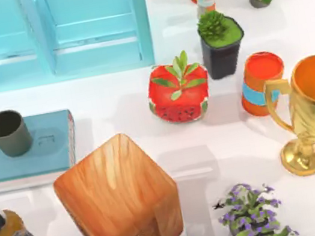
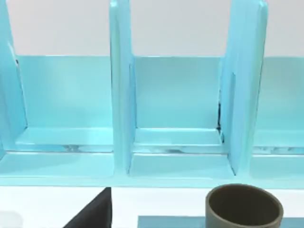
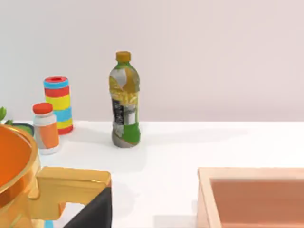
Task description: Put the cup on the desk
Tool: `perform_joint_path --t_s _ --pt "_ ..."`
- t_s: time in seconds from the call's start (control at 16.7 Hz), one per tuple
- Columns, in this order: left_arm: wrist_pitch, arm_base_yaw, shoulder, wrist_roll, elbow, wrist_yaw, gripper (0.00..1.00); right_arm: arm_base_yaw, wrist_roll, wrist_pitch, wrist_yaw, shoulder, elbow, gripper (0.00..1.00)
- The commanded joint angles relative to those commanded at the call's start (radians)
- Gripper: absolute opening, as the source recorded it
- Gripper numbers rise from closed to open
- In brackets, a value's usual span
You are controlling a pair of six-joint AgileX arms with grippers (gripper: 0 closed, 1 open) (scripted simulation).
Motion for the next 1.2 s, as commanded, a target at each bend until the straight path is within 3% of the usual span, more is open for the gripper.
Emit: perform_joint_path --t_s 0.24,0.54,1.2 --pt "-0.03 -0.004 0.03 0.0 0.027 0.0 1.0 0.0 0.0 0.0 0.0 0.0 0.0 1.0" --pt "-0.268 -0.029 0.29 -0.013 0.27 -0.008 1.0 0.0 0.0 0.0 0.0 0.0 0.0 1.0" --pt "-1.011 -0.124 1.396 -0.116 1.386 0.003 1.0 0.0 0.0 0.0 0.0 0.0 0.0 1.0"
